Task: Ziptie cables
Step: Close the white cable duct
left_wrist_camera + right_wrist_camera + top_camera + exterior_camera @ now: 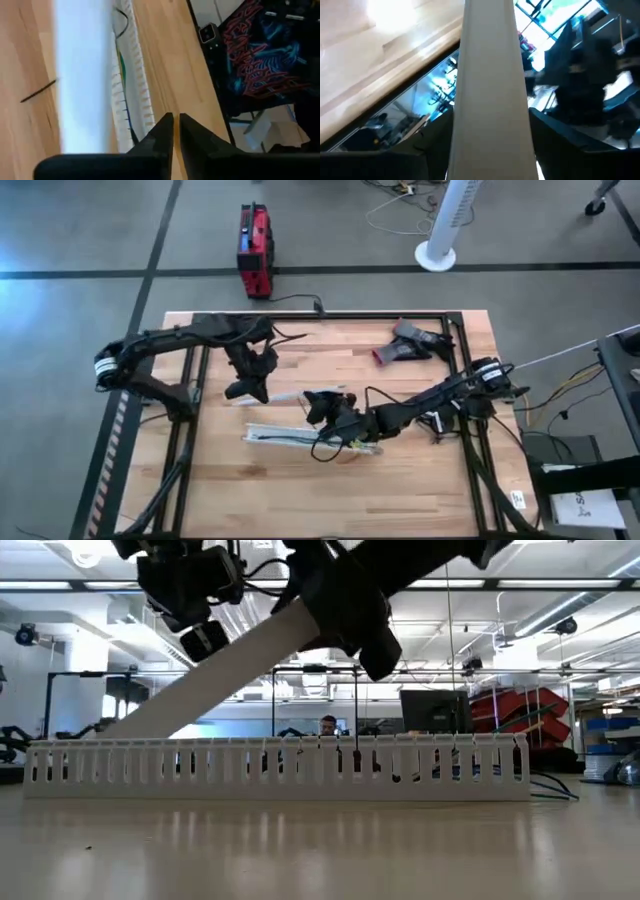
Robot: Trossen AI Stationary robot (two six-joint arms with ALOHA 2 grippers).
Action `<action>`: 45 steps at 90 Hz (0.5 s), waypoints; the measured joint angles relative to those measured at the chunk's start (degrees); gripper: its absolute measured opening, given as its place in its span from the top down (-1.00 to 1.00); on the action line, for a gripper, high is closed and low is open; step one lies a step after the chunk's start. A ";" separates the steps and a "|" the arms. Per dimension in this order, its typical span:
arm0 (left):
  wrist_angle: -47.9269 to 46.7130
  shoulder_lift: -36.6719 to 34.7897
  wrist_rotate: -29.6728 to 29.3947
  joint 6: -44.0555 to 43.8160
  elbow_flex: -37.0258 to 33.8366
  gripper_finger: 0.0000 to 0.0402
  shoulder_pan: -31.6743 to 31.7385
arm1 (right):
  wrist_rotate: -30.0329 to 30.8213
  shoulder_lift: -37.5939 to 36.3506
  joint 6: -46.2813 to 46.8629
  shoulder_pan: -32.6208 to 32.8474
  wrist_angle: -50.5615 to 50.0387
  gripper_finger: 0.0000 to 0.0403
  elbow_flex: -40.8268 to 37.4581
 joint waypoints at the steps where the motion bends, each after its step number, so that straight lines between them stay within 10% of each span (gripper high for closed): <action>1: 0.54 -0.32 0.03 -0.31 -0.31 0.95 0.00 | 0.03 0.00 -0.02 0.00 0.01 -0.06 -0.01; 45: 24.25 -16.64 1.61 -26.90 -23.76 0.82 -2.06 | 0.40 -0.09 -4.49 1.68 -0.03 -0.06 0.54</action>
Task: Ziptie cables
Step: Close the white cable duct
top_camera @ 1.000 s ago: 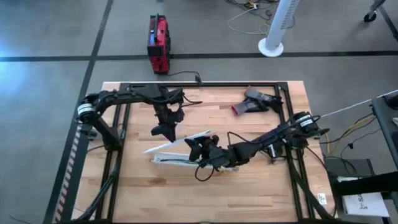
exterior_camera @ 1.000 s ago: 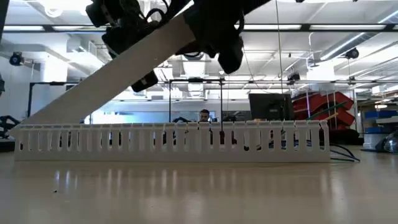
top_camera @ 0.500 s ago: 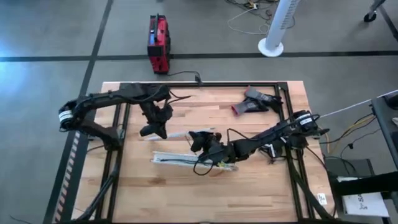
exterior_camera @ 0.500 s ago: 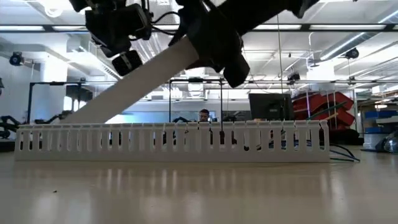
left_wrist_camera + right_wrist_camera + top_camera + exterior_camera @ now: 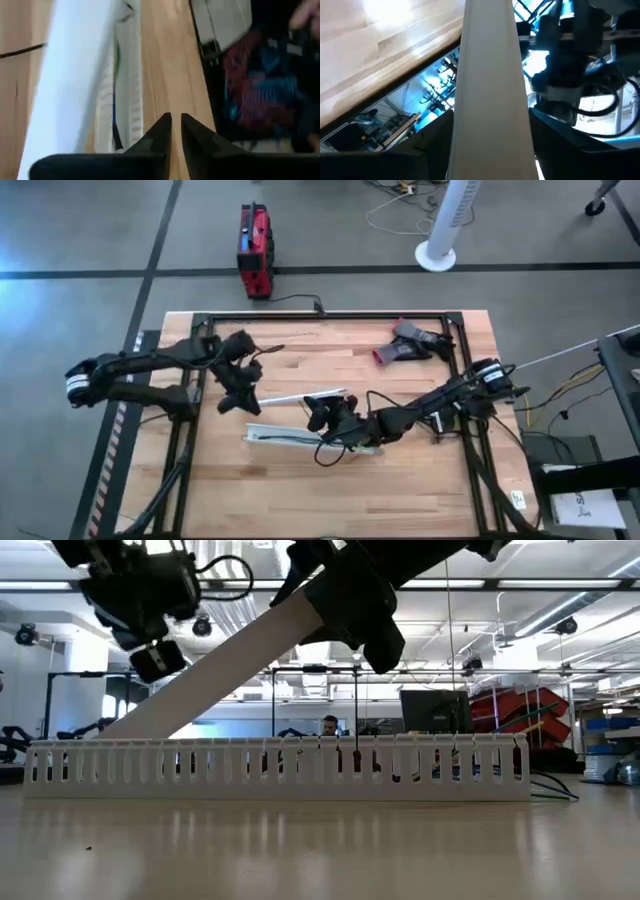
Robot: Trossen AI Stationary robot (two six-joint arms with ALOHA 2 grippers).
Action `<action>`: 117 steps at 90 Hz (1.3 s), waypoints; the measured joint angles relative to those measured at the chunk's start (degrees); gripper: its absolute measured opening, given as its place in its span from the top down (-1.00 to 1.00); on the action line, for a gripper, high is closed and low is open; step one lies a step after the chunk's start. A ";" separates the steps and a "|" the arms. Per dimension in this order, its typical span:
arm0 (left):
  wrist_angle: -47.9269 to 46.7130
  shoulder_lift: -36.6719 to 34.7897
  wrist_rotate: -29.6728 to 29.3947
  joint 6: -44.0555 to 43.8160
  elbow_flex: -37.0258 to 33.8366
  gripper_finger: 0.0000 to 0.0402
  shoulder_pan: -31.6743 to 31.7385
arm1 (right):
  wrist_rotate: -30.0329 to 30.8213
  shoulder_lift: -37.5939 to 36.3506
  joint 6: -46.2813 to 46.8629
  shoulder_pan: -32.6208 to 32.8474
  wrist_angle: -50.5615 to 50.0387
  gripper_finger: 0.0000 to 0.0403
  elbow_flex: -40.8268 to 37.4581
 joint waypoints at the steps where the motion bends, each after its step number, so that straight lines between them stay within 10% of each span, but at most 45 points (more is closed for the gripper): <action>1: 0.66 -0.14 0.01 -0.68 -0.49 0.81 -0.01 | 0.00 0.00 0.00 0.00 0.01 -0.06 0.00; 48: 22.54 0.28 -2.11 -9.99 -8.37 0.13 -0.34 | -0.53 -0.04 0.95 -0.07 0.03 -0.06 0.02; 117: 6.94 0.42 -8.44 4.00 4.96 -0.75 2.35 | -3.02 -0.01 -0.31 0.09 -1.32 0.05 0.82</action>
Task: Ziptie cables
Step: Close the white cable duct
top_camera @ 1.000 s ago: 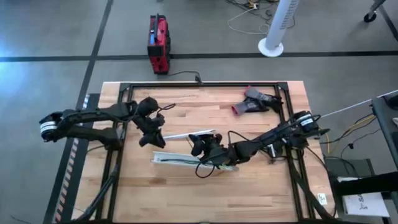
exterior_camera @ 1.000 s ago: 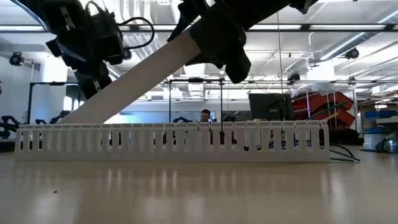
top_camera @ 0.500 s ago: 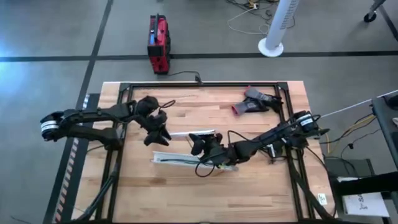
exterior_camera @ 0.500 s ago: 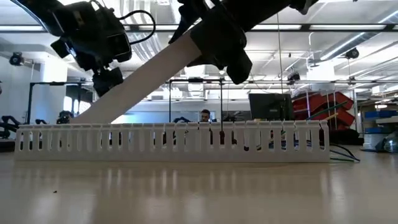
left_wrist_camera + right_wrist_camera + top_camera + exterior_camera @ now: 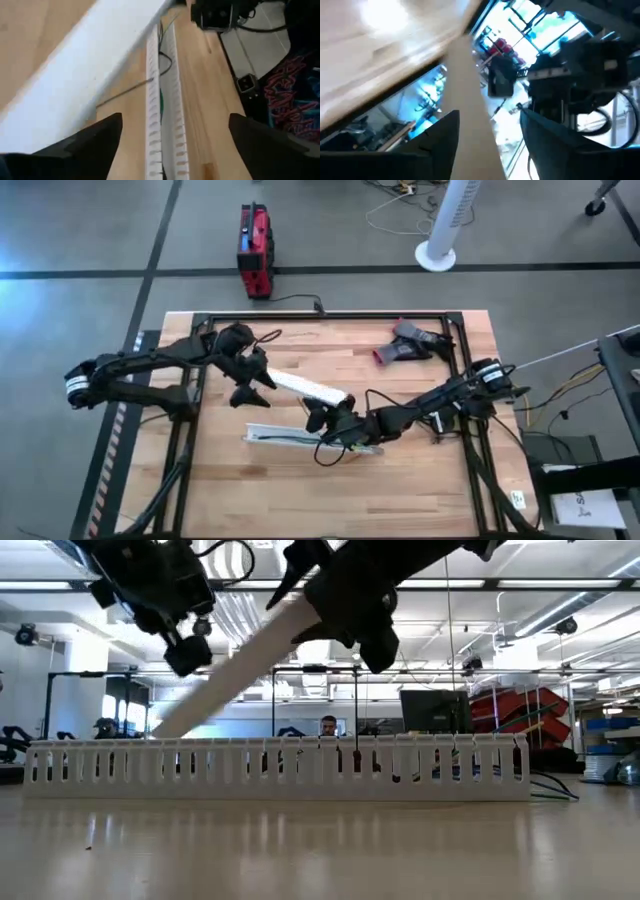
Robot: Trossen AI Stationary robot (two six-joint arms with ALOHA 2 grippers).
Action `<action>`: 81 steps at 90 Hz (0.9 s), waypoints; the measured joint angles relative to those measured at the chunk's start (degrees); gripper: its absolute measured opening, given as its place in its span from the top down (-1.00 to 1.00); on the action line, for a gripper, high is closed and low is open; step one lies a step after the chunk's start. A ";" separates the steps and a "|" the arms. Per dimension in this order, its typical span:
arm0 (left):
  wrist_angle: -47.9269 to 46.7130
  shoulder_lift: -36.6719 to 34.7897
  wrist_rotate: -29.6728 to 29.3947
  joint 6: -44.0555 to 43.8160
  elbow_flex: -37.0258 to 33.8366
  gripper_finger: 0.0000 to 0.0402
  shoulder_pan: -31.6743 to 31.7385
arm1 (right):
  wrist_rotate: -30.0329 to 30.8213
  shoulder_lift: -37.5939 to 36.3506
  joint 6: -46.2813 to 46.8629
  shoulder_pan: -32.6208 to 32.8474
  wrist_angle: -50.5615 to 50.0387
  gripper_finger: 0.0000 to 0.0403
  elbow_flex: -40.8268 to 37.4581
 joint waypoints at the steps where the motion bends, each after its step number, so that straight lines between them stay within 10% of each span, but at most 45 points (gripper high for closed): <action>1: -0.37 -0.01 0.00 0.21 0.32 -0.75 0.00 | 0.04 -0.01 -0.03 0.01 0.01 0.06 -0.01; 39: -2.50 0.31 -4.52 4.80 3.27 -0.75 -0.04 | 2.23 -0.01 14.36 -0.15 -0.38 0.83 0.05; 81: 11.37 0.75 -12.58 5.08 -3.38 -0.74 0.00 | 0.06 -0.80 23.45 0.07 -2.61 0.95 0.05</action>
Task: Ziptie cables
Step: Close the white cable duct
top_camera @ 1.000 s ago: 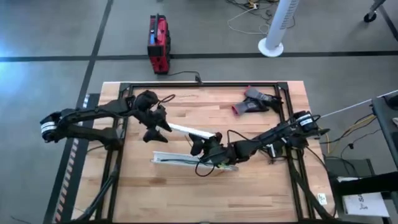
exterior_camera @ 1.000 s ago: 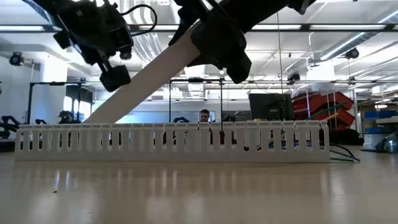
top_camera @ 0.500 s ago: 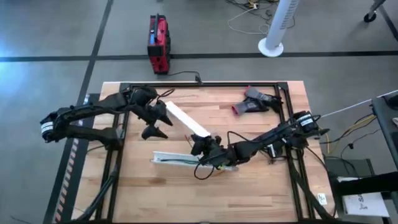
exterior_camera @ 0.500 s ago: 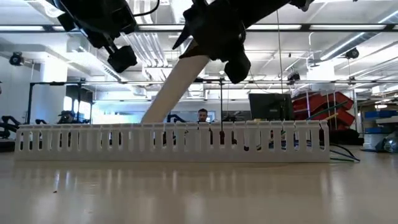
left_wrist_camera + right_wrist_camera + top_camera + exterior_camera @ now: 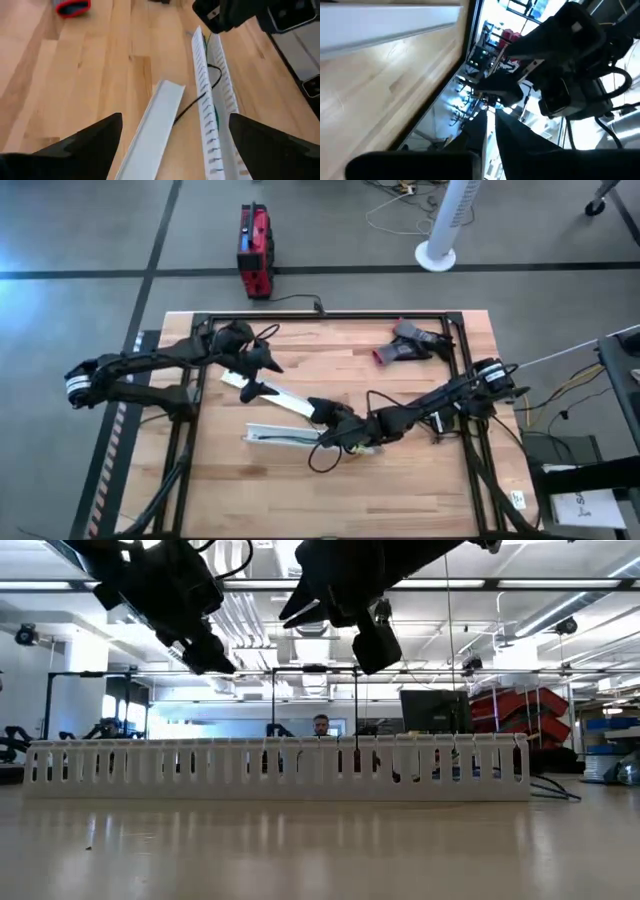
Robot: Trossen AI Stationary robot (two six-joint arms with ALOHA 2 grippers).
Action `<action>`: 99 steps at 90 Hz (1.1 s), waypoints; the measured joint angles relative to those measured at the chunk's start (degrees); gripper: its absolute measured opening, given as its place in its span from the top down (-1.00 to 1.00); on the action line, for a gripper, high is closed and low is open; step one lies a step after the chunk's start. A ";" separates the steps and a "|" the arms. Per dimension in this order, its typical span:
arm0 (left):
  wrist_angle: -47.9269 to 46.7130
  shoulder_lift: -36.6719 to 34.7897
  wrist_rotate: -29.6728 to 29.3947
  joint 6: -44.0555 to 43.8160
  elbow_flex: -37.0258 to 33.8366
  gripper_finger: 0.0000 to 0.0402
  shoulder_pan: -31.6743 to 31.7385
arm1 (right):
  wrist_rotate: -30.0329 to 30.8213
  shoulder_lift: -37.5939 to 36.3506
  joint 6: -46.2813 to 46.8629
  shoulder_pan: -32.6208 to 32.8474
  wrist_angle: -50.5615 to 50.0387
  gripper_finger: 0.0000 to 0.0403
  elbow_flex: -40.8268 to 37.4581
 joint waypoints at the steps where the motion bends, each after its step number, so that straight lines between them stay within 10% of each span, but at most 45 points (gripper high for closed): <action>1: 0.07 0.03 -0.21 -0.07 0.01 -0.74 0.00 | -0.01 0.00 0.64 -0.09 -0.01 0.96 0.00; 39: -3.66 3.89 -14.17 0.69 -4.03 -0.74 -2.30 | -22.04 -6.17 57.73 -6.29 -13.85 1.00 0.20; 67: 0.47 15.22 -27.28 -0.05 -7.15 -0.56 -8.83 | -22.94 -6.62 68.49 -7.70 -11.63 1.00 -4.83; 99: 7.18 26.61 -27.14 1.36 -7.66 0.34 -9.94 | -22.22 -6.58 71.37 -7.73 -6.91 1.00 -8.68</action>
